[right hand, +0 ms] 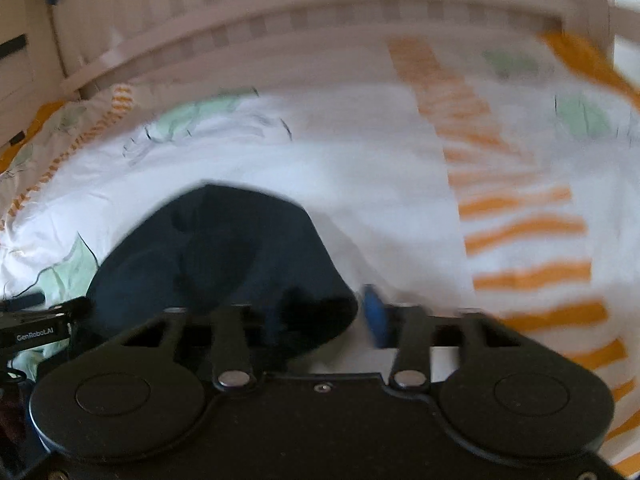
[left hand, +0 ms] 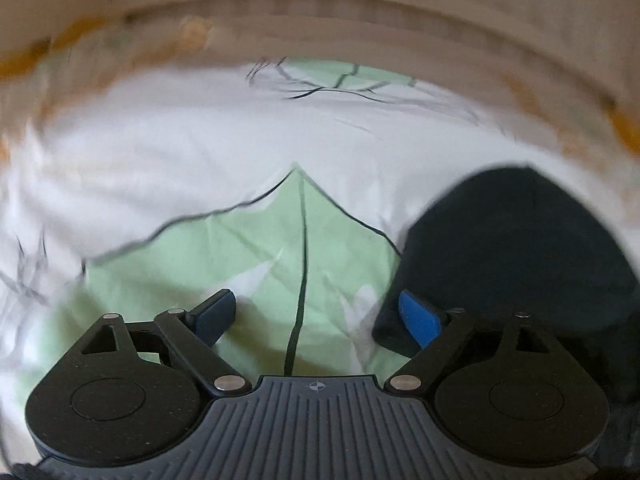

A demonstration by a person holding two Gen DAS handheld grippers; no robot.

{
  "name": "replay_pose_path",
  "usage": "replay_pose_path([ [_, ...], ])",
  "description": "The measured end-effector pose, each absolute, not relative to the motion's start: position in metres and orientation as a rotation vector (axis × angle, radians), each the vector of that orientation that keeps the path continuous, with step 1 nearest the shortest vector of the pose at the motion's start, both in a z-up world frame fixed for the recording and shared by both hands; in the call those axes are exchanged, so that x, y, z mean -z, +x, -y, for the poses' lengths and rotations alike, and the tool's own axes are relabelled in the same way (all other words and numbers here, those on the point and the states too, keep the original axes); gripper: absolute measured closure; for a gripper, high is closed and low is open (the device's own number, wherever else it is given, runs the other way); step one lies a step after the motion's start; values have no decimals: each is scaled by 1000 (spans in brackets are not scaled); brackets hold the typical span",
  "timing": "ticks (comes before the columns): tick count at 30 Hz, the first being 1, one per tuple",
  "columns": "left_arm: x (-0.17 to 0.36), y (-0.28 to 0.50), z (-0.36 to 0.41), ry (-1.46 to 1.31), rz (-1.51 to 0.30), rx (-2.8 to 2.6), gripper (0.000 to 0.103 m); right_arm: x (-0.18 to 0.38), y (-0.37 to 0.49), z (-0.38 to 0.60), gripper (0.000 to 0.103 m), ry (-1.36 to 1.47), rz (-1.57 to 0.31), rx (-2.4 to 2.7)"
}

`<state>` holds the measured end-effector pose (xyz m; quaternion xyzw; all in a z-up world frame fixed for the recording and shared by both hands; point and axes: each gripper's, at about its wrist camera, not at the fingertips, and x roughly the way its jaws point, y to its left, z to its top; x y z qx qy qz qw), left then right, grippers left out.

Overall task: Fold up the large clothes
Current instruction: 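Lift the hood and fold it toward the hem with the right gripper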

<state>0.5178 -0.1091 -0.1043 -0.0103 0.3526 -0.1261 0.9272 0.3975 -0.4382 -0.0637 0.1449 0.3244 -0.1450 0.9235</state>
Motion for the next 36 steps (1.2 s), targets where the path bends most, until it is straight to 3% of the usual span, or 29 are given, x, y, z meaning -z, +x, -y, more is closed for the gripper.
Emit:
replay_pose_path([
  [6,109,517,117,6,-694,249,10,72,383,449,62,365,-624,285],
  [15,113,517,111,0,-700,250,8,34,401,437,34,224,-531,196],
  [30,112,515,110,-8,-699,251,8,56,503,426,29,86,-756,111],
  [32,112,515,110,-8,-699,251,8,59,503,426,34,116,-761,103],
  [33,112,515,110,-8,-700,251,8,59,502,426,55,124,-758,92],
  [34,111,515,111,-4,-702,250,8,58,500,425,84,133,-753,79],
  [36,110,516,111,1,-711,253,9,51,494,420,87,130,-729,79],
])
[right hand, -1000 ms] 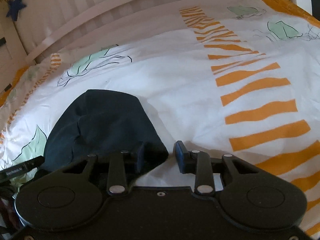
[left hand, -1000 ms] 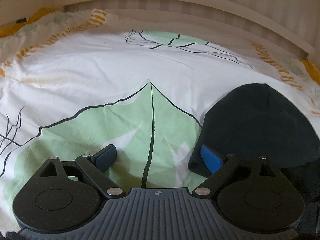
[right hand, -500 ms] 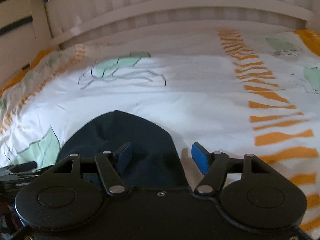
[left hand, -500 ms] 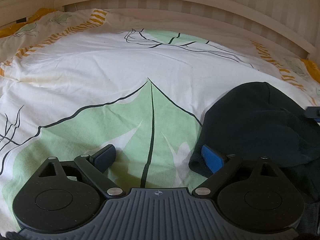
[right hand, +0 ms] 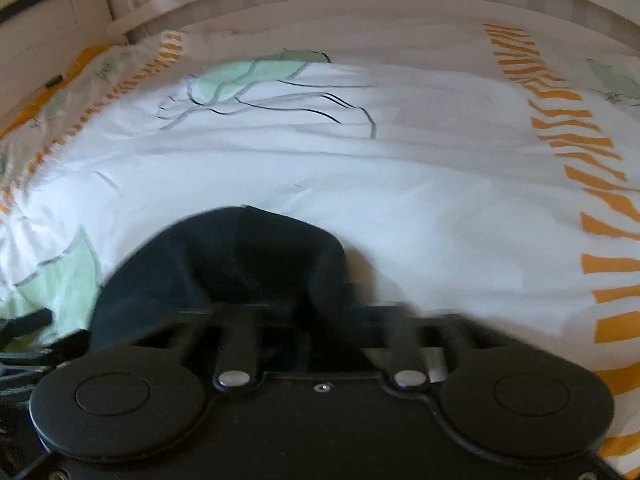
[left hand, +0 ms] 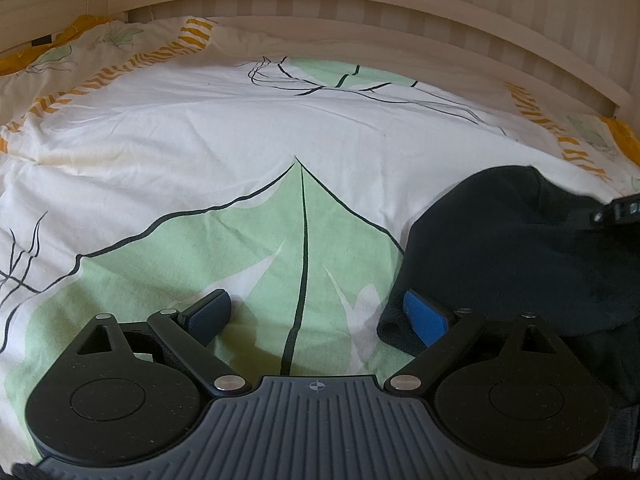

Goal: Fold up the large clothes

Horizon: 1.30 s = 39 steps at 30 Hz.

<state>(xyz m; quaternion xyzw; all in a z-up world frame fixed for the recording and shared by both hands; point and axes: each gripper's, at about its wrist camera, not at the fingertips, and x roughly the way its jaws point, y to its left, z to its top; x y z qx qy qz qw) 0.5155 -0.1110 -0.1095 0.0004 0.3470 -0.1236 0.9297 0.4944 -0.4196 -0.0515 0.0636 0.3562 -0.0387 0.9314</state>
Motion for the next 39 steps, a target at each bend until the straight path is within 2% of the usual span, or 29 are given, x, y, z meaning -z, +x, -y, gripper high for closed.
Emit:
replay_pose_path([
  [4,93,512,100,-13,-744,287,11,29,467,402,88,56,-617,76],
  [11,52,462,71,-101,-751,449,11,-13,388,357,88,-142,-414,-21],
  [17,41,417,48,-203,-802,578,10,-22,302,312,88,-354,-297,-126],
  [23,36,376,24,-247,-817,645,10,2,221,268,89,-536,-328,-261],
  [30,47,337,11,-204,-893,678,10,48,164,235,88,-607,-493,-364],
  [34,46,326,7,-217,-908,698,10,42,163,250,82,-380,-565,-308],
  [35,44,327,8,-220,-908,708,10,37,164,258,75,-291,-577,-277],
  [37,42,322,8,-216,-903,729,10,30,163,274,39,-114,-607,-222],
  [38,41,319,9,-213,-902,737,10,28,165,282,33,-13,-617,-196],
  [39,41,316,10,-211,-902,743,10,26,167,291,32,85,-622,-177],
])
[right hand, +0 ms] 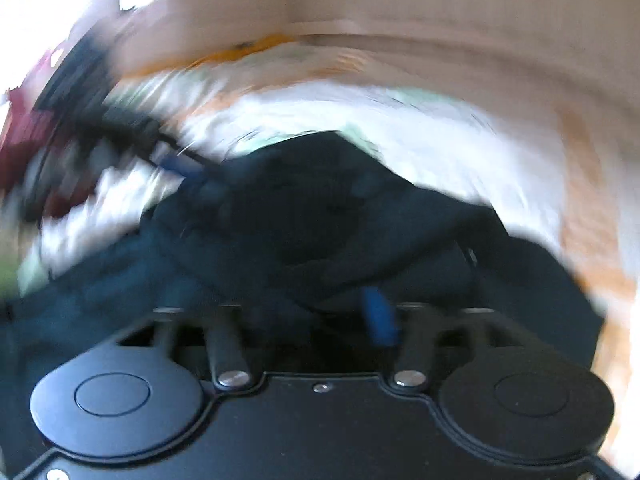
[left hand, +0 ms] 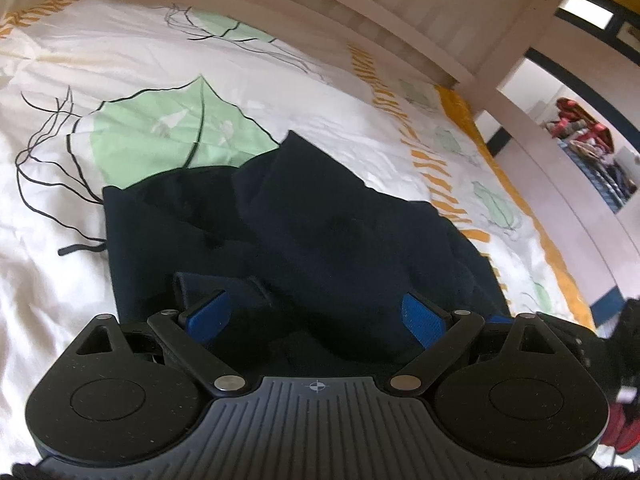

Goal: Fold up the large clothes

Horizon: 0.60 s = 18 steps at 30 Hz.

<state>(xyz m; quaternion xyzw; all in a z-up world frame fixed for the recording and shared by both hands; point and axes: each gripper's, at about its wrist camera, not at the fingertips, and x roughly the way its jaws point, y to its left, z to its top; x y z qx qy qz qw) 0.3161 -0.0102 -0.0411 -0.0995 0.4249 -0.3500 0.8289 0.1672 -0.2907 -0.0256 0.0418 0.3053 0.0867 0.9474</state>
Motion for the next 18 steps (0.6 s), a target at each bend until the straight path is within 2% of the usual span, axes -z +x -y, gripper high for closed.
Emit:
replay_pose_path([
  [5,45,306,13,-223,-911,761,10,32,189,314,32,436,-685,-93],
  [11,43,300,15,-222,-914,756,10,39,223,308,32,531,-686,-35],
  [12,42,299,15,-221,-914,752,10,39,230,304,35,537,-685,-23],
  [14,40,300,16,-222,-912,747,10,42,231,299,44,527,-683,3],
  [15,39,300,17,-223,-910,745,10,43,228,300,56,509,-680,11],
  [16,38,300,18,-224,-909,744,10,43,227,298,76,484,-681,18],
  [18,37,299,19,-222,-902,753,10,36,216,297,86,407,-669,35],
])
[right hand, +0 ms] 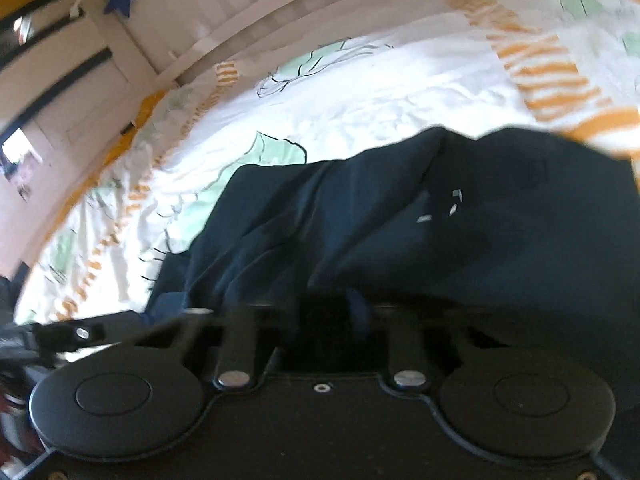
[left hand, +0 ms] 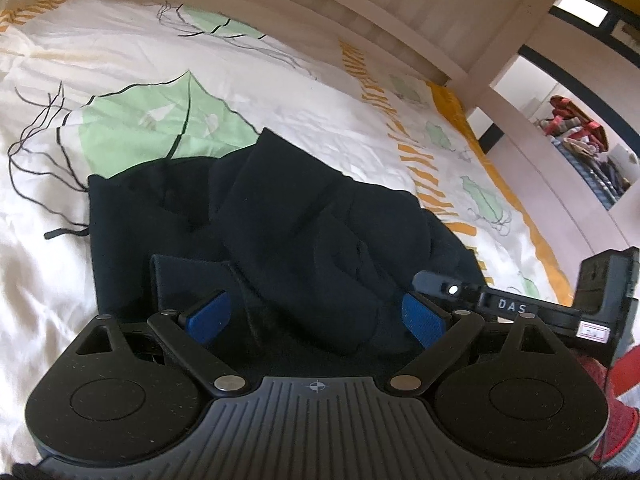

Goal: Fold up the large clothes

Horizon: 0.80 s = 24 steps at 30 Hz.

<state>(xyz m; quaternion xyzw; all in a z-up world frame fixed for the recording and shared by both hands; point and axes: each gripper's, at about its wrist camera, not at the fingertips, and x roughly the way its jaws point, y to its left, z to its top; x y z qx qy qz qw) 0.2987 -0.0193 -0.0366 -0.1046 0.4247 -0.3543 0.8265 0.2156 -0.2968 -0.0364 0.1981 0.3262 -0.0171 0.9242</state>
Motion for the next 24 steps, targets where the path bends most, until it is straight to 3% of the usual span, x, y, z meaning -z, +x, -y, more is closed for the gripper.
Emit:
replay_pose_path([
  [5,39,296,27,-200,-906,764,10,17,191,304,88,250,-583,57],
  [11,45,298,36,-225,-930,752,10,46,195,334,86,337,-672,94],
  [15,46,303,40,-236,-934,733,10,57,191,341,77,406,-671,89],
  [24,58,328,35,-414,-981,616,10,60,187,346,76,463,-660,81],
])
